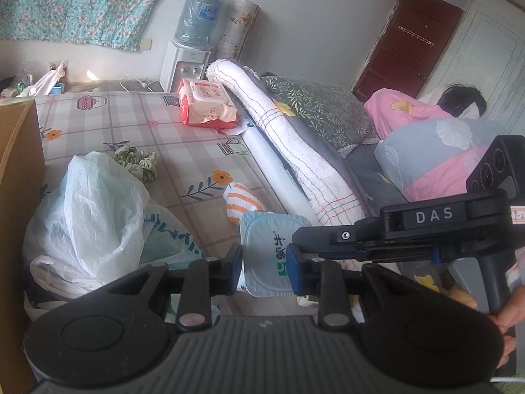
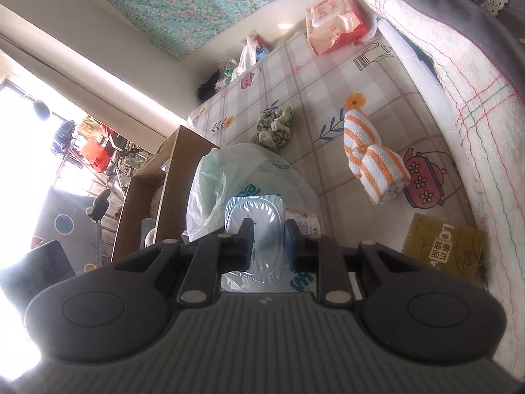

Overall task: Organize soft objects
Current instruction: 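Carry the white container with the left tool over the box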

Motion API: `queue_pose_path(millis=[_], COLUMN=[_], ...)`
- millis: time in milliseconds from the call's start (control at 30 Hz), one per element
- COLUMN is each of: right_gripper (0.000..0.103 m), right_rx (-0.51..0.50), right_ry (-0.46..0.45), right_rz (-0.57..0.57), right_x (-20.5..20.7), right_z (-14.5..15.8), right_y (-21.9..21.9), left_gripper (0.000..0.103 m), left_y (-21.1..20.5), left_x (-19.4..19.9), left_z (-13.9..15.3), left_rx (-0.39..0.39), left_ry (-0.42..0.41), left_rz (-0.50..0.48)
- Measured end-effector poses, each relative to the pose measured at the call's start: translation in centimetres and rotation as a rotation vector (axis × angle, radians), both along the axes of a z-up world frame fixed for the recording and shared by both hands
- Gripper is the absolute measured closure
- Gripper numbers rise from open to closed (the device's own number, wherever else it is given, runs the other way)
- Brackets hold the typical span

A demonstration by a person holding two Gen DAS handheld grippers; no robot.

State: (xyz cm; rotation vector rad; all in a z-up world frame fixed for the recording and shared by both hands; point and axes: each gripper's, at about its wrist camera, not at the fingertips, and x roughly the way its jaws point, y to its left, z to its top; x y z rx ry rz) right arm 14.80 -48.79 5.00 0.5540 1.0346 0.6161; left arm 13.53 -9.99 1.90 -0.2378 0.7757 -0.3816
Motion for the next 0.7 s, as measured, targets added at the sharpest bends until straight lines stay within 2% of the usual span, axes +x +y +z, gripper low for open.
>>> queue_pose_path(millis=[200,400,567,700], right_gripper=[0.083,0.082,0.082,0.082], right_rx=[0.036,0.1,0.123,0.048], right_ry=[-0.082,-0.102,-0.042,0.015], right_rz=[0.074,0.224,0.373,0.481], right_x=[-2.2,-3.2,-3.6,-4.1], right_z=[4.4,6.5,6.4,5.4], right_y=[3.5,11.1,18.6,24.2], left_gripper=[0.074,0.072,0.072,0.072], left_y=[3.9,10.1,16.5,20.8], left_x=[-3.7,-7.9,-10.4,-11.3], left_z=[3.9,6.7,6.6,4.7], left_rx=[-0.038,-0.011,-0.043,-0.077], left_ry=[-0.086,-0.15,-0.1,-0.014], left_rz=[0.076,0.238,0.38,0.46])
